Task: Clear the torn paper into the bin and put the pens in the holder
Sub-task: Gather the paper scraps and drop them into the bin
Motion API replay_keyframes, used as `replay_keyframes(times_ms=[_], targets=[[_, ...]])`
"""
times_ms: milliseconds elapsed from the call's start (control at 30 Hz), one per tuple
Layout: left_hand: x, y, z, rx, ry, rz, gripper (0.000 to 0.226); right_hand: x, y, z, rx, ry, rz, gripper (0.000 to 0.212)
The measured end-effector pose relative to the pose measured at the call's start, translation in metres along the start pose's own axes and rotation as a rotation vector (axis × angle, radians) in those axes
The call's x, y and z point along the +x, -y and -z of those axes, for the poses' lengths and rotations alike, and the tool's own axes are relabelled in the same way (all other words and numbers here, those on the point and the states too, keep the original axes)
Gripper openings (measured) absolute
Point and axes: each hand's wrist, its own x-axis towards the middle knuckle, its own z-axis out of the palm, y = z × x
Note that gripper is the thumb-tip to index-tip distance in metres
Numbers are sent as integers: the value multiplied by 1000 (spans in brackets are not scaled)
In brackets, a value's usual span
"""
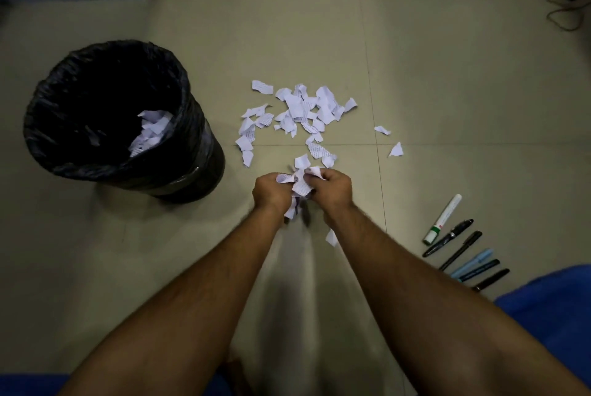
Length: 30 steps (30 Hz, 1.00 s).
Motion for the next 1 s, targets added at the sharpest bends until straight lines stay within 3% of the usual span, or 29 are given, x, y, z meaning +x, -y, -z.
replay_keyframes(times_ms=[67,167,300,433,500,600,733,867,1000], targets=[[-10,-22,14,-94,-8,-32,4,-10,25,-14,158,46,-12,11],[-30,-66,47,-230,-32,-128,13,-30,72,-40,233,116,64,11],[-50,-117,102,-222,-159,-279,21,-57,134,-79,159,204,239,11],[-55,-153,171,-225,-339,-394,12,-74,178,-136,88,279,360,10],[-48,-158,199,-296,-422,-362,21,-78,184,-164,-46,246,470,3],[-34,-154,228,-181,-514,-298,25,-88,182,-194,-340,196,611,11],[-17,-133,250,-29,-496,-202,15,-93,173,-214,-778,373,722,10],[-19,-126,262,232,-488,-160,41,-91,169,-224,-983,443,777,3],[-22,-128,263,239,-517,-211,37,-91,170,-221,-1020,339,809,34]])
